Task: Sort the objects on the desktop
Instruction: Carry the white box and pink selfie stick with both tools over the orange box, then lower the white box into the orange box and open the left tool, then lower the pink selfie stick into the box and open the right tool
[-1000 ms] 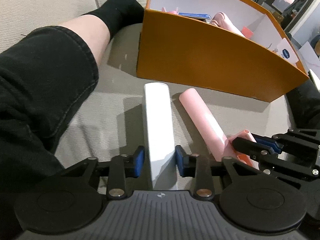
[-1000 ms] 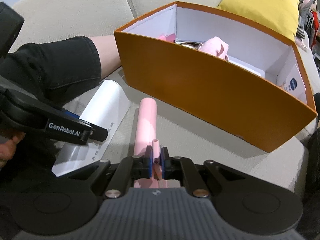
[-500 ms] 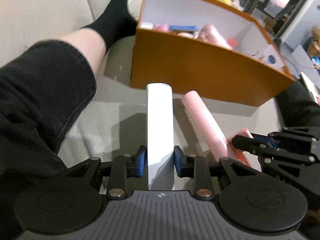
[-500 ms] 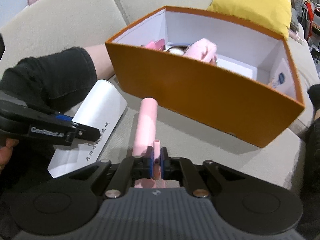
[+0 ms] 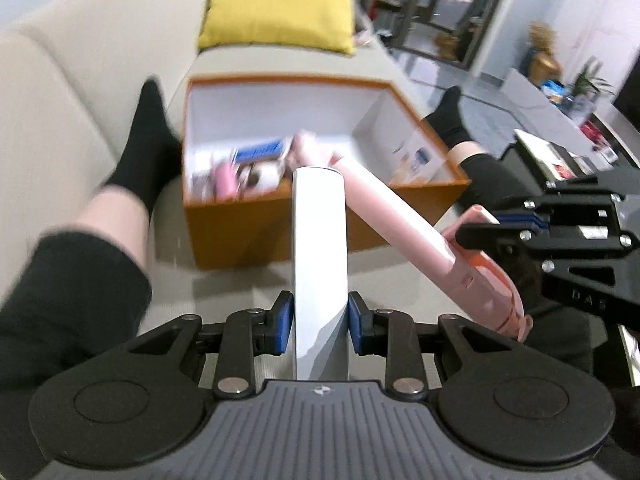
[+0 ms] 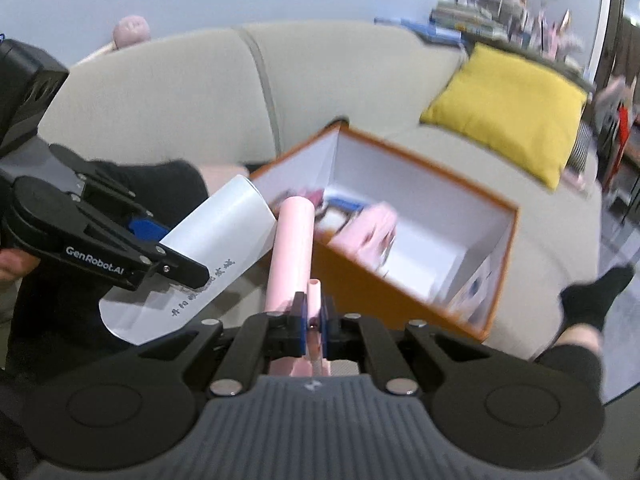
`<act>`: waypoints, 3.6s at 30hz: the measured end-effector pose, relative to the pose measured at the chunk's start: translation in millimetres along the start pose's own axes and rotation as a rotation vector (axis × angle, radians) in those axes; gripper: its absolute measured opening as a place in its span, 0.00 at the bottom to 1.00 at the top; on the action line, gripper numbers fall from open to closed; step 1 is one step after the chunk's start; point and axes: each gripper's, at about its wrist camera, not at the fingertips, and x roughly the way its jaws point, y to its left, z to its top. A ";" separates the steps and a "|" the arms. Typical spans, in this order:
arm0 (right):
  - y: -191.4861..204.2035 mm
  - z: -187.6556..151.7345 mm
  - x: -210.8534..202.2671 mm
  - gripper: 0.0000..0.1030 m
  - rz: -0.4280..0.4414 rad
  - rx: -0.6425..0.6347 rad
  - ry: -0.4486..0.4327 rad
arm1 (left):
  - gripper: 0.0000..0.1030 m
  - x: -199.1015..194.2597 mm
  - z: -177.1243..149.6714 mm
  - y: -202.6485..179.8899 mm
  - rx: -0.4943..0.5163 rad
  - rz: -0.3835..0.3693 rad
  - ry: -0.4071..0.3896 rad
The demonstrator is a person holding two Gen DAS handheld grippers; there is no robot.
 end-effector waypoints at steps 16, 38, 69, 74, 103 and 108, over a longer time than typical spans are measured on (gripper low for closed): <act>-60.3 68.3 2.5 0.06 -0.194 -0.129 -0.132 | 0.32 -3.1 89.7 -38.2 0.363 0.057 -0.079; -170.2 111.3 100.5 0.06 -0.112 0.016 -0.077 | 0.32 153.8 170.6 -44.9 0.881 0.123 0.247; -161.2 105.9 140.8 0.06 -0.052 -0.084 -0.004 | 0.34 246.1 129.4 11.7 1.139 0.010 0.439; -161.5 107.1 141.5 0.06 -0.056 -0.085 -0.004 | 0.35 227.2 133.8 14.7 1.137 0.049 0.368; -123.6 104.7 132.1 0.06 0.035 -0.496 -0.097 | 0.12 197.0 140.4 47.1 0.814 0.161 0.195; -102.3 100.0 148.9 0.06 0.044 -0.713 -0.112 | 0.12 157.5 143.2 57.1 0.660 0.164 0.119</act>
